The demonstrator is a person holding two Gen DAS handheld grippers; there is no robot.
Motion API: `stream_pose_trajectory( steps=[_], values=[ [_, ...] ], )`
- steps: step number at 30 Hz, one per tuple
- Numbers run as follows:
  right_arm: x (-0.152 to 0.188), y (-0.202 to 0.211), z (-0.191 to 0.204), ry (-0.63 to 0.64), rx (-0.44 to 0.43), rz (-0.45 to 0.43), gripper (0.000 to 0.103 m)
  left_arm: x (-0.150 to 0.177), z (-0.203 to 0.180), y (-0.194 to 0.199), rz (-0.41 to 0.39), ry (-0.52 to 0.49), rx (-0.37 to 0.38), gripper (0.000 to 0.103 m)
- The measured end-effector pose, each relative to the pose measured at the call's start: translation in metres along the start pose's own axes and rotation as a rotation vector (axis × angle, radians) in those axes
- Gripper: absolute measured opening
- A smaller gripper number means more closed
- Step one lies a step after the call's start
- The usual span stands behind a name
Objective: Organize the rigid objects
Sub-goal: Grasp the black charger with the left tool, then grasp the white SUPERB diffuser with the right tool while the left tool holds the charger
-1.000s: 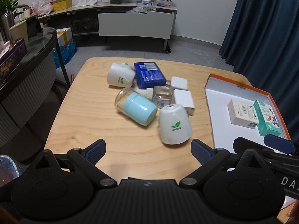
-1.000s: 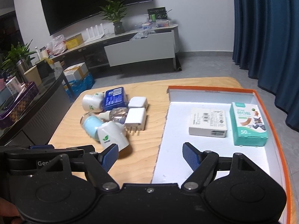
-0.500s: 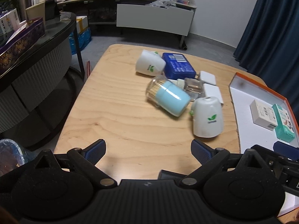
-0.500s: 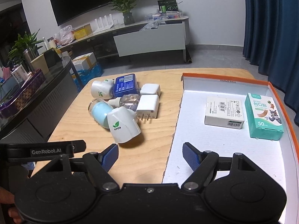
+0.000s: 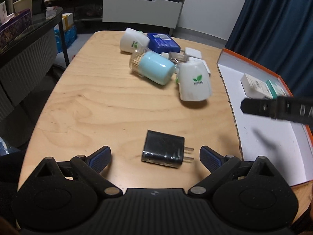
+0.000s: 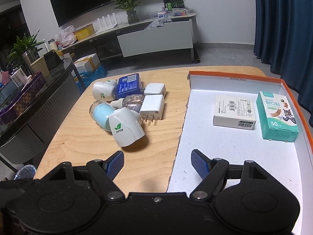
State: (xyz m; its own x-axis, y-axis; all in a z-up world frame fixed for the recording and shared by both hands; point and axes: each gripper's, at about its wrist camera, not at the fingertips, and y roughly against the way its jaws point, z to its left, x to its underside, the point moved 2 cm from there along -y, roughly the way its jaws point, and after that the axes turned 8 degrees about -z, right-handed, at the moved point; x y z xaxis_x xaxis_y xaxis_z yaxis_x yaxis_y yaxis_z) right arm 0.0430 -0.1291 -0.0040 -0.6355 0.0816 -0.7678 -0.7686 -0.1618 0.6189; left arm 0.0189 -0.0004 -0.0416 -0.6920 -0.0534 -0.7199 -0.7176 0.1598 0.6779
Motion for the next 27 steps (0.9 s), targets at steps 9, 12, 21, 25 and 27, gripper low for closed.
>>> stream_pose_trajectory(
  steps=[9, 12, 21, 25, 27],
  values=[
    [0.0, -0.004, 0.001, 0.006, 0.0, 0.009, 0.089, 0.011, -0.011, -0.006, -0.096, -0.146, -0.02, 0.065],
    [0.0, -0.008, 0.004, 0.022, -0.02, 0.009, 0.089, 0.009, -0.006, -0.005, -0.104, -0.132, -0.005, 0.06],
    [-0.013, -0.038, 0.026, 0.119, -0.131, 0.022, 0.089, -0.019, 0.02, -0.008, -0.134, -0.042, -0.044, 0.06],
    [-0.018, -0.061, 0.039, 0.159, -0.153, 0.046, 0.089, -0.032, 0.031, -0.01, -0.152, -0.017, -0.061, 0.06],
    [-0.02, -0.072, 0.044, 0.179, -0.16, 0.058, 0.089, -0.036, 0.036, -0.011, -0.156, -0.003, -0.069, 0.06]
  ],
)
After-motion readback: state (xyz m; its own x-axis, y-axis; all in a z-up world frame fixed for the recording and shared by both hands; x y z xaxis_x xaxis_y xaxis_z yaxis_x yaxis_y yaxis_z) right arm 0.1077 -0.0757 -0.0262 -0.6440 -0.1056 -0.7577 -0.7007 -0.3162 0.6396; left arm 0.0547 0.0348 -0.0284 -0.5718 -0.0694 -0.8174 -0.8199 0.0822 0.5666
